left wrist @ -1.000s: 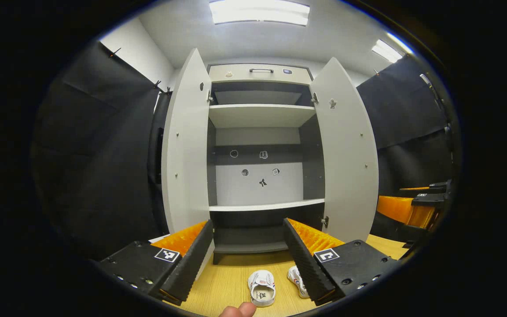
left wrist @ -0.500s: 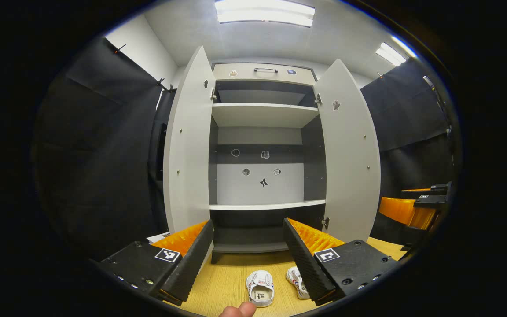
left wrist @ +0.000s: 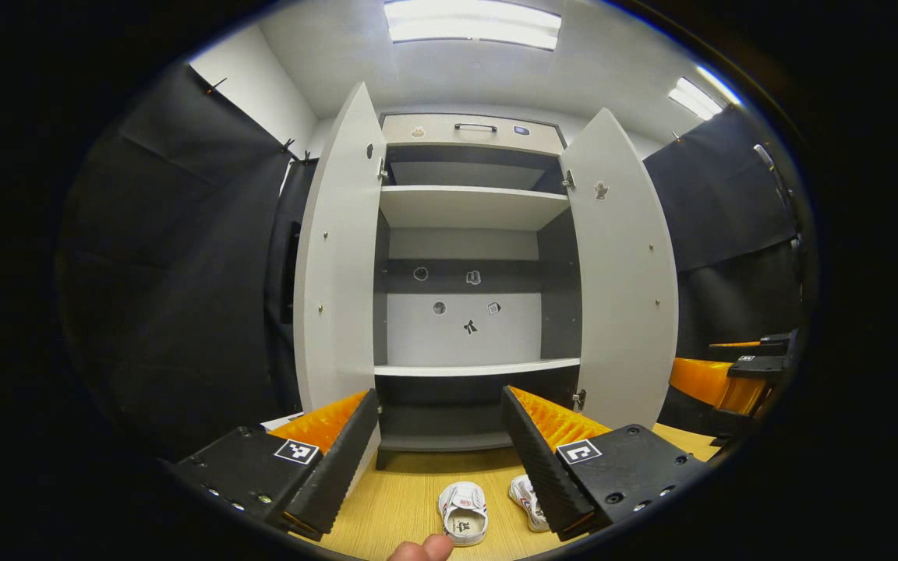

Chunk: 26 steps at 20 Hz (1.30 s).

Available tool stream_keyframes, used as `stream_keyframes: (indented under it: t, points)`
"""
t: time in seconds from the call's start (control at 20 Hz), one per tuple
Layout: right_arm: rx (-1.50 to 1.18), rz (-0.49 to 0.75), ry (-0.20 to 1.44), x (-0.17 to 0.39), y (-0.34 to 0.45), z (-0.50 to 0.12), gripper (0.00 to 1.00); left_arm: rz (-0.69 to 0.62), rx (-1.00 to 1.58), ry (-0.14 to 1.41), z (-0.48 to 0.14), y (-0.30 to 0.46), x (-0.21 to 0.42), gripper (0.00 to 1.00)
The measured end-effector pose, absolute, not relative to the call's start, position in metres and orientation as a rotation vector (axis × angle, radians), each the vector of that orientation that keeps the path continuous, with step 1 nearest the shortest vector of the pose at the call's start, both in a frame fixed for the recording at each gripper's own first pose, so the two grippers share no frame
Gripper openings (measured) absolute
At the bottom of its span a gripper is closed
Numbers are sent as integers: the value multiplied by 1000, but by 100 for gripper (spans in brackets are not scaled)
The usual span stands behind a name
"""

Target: Grab one shoe with the right hand and put it into the shoe cabinet, grab the other shoe with the left hand and put it into the shoe cabinet; then close the right door with the right hand and the left door with the left hand.

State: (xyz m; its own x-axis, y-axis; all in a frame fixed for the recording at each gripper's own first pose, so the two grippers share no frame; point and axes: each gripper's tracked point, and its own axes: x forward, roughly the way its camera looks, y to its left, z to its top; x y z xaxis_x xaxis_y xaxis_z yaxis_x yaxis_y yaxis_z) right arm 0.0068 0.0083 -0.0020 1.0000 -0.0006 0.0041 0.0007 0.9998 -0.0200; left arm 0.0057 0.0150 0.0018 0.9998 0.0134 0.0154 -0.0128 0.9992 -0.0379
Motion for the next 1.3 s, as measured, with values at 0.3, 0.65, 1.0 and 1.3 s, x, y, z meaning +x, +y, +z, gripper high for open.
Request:
stream_keyframes:
  t: [0.3, 0.65, 1.0, 1.3]
  points:
    - [-24, 22, 15, 16, 17, -10, 99, 33, -32, -18, 4, 23, 3, 95]
    - [-51, 65, 68, 49, 36, -44, 99, 41, -33, -20, 2, 28, -3, 95]
    - [-94, 129, 257, 96, 62, -149, 99, 44, -37, -6, -6, 31, -6, 95]
    - [-102, 179, 455, 123, 77, -240, 94, 39, -23, -14, -10, 33, -5, 95]
